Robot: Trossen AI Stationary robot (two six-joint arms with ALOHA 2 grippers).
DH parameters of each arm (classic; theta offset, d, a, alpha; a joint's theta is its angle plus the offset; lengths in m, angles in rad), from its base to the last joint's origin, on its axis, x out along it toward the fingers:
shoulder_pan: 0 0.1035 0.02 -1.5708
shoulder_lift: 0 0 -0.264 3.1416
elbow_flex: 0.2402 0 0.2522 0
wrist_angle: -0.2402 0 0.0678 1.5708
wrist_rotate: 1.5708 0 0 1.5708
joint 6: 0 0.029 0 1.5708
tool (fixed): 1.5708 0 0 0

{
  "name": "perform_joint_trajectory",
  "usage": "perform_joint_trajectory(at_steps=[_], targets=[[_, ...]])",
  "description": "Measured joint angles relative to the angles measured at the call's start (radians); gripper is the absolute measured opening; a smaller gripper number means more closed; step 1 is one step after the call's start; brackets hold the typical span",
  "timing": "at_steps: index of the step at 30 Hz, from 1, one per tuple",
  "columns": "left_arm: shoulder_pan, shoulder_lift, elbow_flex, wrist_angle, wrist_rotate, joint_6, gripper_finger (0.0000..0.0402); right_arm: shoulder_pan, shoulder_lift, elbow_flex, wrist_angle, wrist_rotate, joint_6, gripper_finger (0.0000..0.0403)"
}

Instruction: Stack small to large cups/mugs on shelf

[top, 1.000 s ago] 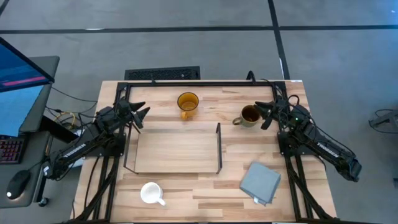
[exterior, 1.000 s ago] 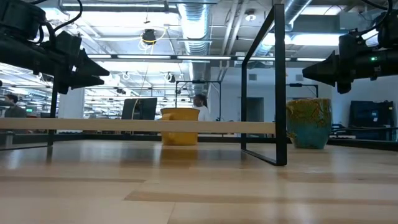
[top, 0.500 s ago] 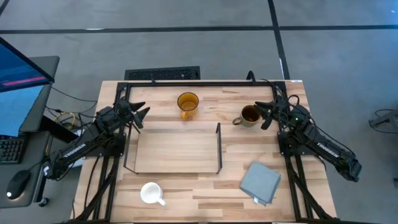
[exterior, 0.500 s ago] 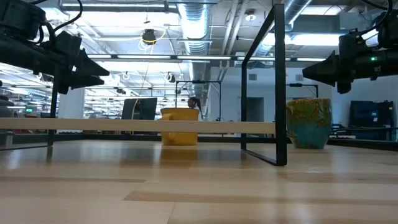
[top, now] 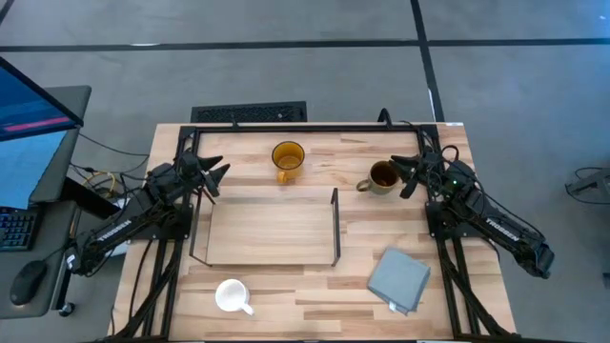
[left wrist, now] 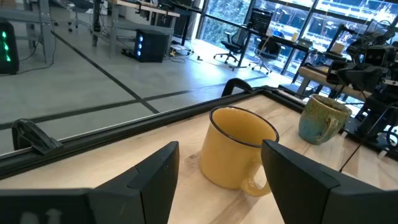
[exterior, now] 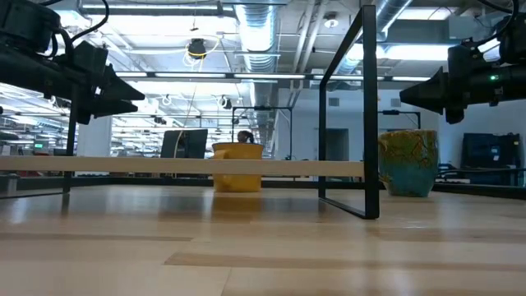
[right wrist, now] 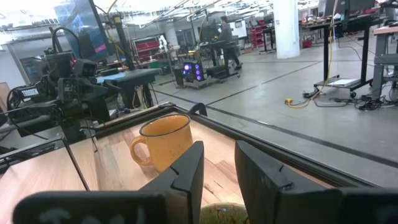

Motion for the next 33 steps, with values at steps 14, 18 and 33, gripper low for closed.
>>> perform_joint_trajectory(at_steps=[14,18,33], targets=[[0.000,0.000,0.000,0.000,0.000,0.000,0.0219,0.000,0.000,0.000,0.000,0.000,0.000,0.0113],[0.000,0.000,0.000,0.002,0.000,0.000,0.0219,0.000,0.000,0.000,0.000,0.000,0.000,0.0113],[0.000,0.000,-0.001,0.022,-0.070,0.000,0.0219,-0.002,0.000,0.000,0.000,0.022,0.000,0.0113]])
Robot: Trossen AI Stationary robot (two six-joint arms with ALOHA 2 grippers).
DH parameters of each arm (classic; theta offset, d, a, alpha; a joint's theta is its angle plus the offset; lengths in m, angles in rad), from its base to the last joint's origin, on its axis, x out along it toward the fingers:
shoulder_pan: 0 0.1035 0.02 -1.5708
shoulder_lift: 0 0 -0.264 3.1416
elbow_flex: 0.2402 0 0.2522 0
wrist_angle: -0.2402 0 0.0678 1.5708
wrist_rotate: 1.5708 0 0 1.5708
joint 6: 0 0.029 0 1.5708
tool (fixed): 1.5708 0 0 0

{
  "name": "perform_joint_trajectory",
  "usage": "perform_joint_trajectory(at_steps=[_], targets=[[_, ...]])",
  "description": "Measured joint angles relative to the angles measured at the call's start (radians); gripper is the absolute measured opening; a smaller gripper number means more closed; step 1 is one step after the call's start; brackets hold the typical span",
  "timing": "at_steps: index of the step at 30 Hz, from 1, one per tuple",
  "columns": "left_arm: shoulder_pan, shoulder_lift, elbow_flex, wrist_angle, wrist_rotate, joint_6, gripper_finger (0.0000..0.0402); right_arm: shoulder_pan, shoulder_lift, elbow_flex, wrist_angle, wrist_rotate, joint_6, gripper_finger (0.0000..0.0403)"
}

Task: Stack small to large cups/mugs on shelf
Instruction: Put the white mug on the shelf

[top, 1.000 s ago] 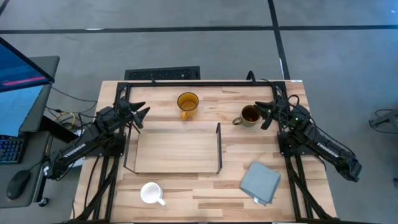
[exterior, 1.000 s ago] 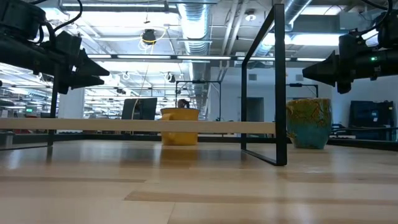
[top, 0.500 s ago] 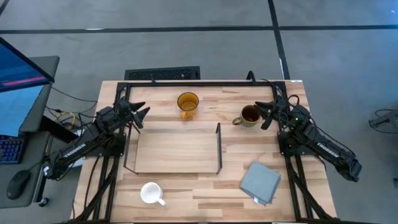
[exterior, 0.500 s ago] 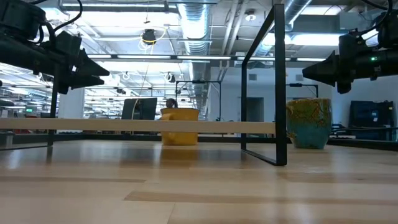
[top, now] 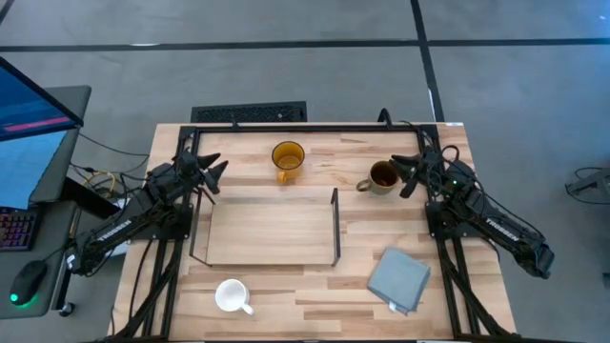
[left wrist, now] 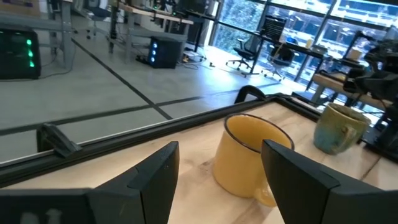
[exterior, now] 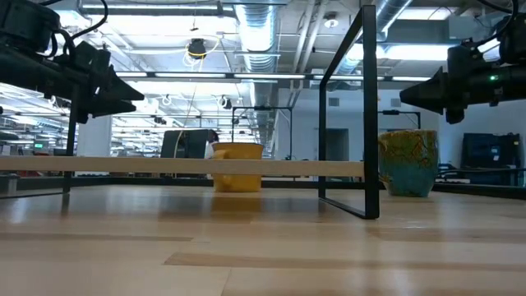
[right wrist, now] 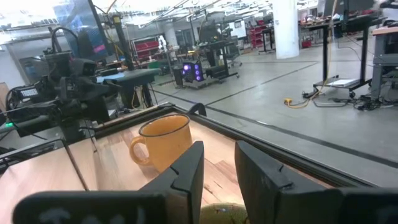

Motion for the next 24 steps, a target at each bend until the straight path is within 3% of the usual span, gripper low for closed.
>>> perform_joint_trajectory(at_steps=[24], targets=[[0.000,0.000,-0.002,0.055,0.021,-0.060,0.0219,-0.001,0.000,0.000,-0.007,0.037,0.000,0.0113]])
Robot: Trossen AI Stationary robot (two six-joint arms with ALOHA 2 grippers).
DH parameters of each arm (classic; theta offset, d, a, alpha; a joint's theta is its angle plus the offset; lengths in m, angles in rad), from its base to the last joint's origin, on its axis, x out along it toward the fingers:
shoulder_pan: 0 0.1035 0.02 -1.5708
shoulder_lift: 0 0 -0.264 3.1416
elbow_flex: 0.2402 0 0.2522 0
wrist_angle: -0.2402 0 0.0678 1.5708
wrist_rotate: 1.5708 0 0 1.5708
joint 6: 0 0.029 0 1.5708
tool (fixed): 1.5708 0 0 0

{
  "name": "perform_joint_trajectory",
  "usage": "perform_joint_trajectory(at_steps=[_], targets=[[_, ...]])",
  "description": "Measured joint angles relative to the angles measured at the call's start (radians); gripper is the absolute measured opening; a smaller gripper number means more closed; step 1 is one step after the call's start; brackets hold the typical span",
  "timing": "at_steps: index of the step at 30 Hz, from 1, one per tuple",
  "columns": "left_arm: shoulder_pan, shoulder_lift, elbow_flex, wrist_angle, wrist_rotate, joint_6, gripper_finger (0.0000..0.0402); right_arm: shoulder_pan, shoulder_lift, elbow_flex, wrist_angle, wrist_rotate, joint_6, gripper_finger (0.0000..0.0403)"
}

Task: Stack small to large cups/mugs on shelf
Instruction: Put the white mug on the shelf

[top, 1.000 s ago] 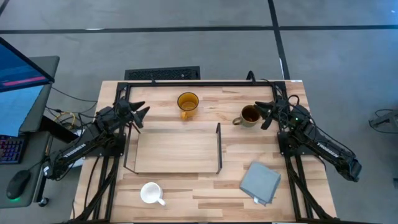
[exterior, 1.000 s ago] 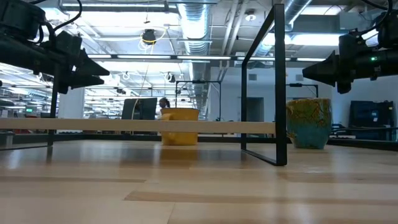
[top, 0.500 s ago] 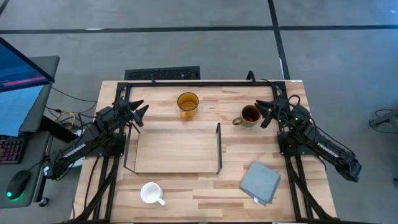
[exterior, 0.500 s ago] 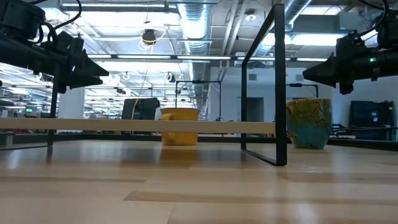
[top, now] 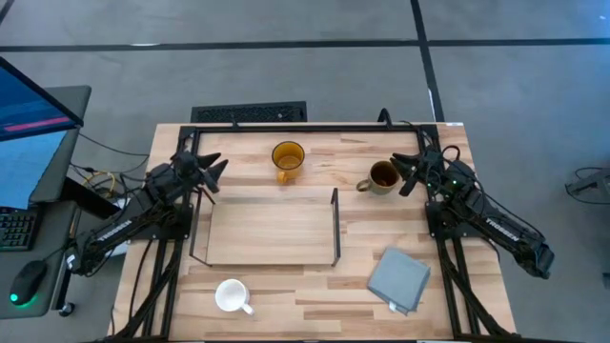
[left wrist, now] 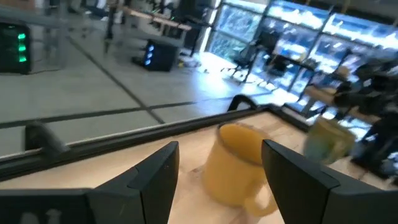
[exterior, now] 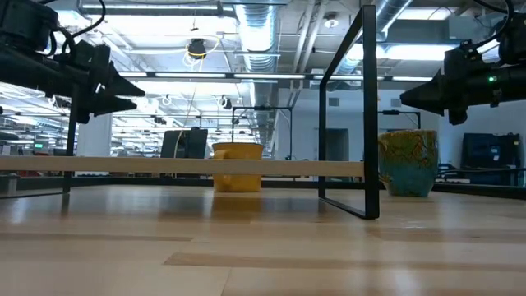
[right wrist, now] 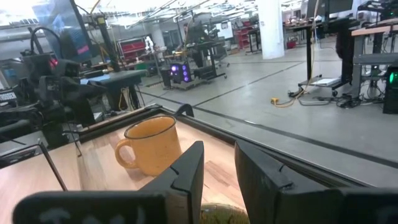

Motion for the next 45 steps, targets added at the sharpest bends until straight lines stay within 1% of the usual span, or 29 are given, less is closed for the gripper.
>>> perform_joint_trajectory(at_steps=[3,6,8,11,15,19,23,26,30,33,36,40,42,45], targets=[[0.000,0.000,0.000,0.055,0.072,-0.014,0.0219,0.000,0.000,0.000,0.000,0.000,0.000,0.0113],[0.000,0.000,0.000,0.143,0.177,-0.015,0.0219,0.000,0.000,0.000,0.000,0.000,0.000,0.0113],[-0.001,0.000,0.000,0.198,0.220,-0.016,0.0219,0.000,0.000,0.000,0.000,0.000,0.000,0.0113],[-0.001,0.000,0.019,0.234,0.233,-0.005,0.0219,0.000,0.000,0.000,0.000,0.000,0.000,0.0113],[0.000,0.002,0.076,0.226,0.233,0.043,0.0219,0.000,0.000,0.000,0.000,0.000,0.000,0.0113],[0.000,0.038,0.147,0.216,0.249,0.044,0.0219,0.000,0.000,0.000,0.000,0.000,0.000,0.0113],[0.000,0.116,0.232,0.121,0.308,0.067,0.0219,0.000,0.000,0.000,0.000,0.000,0.000,0.0113],[0.000,0.201,0.317,0.013,0.381,0.111,0.0219,0.000,0.000,0.000,-0.001,0.000,0.000,0.0113],[0.000,0.332,0.477,-0.166,0.525,0.209,0.0219,0.000,0.000,0.000,-0.001,0.000,0.000,0.0113],[-0.010,0.427,0.625,-0.314,0.599,0.254,0.0219,0.000,0.000,0.000,-0.001,0.000,0.000,0.0113],[-0.050,0.513,0.778,-0.466,0.609,0.322,0.0219,0.000,0.000,0.000,-0.001,0.000,0.000,0.0113],[-0.150,0.615,0.955,-0.640,0.606,0.385,0.0219,0.000,0.000,0.000,-0.001,0.007,-0.001,0.0113],[-0.216,0.661,1.024,-0.709,0.572,0.382,0.0219,0.000,0.000,0.000,-0.006,0.032,-0.002,0.0113],[-0.335,0.725,1.076,-0.750,0.470,0.327,0.0219,0.000,0.000,0.000,-0.020,0.092,-0.003,0.0113]])
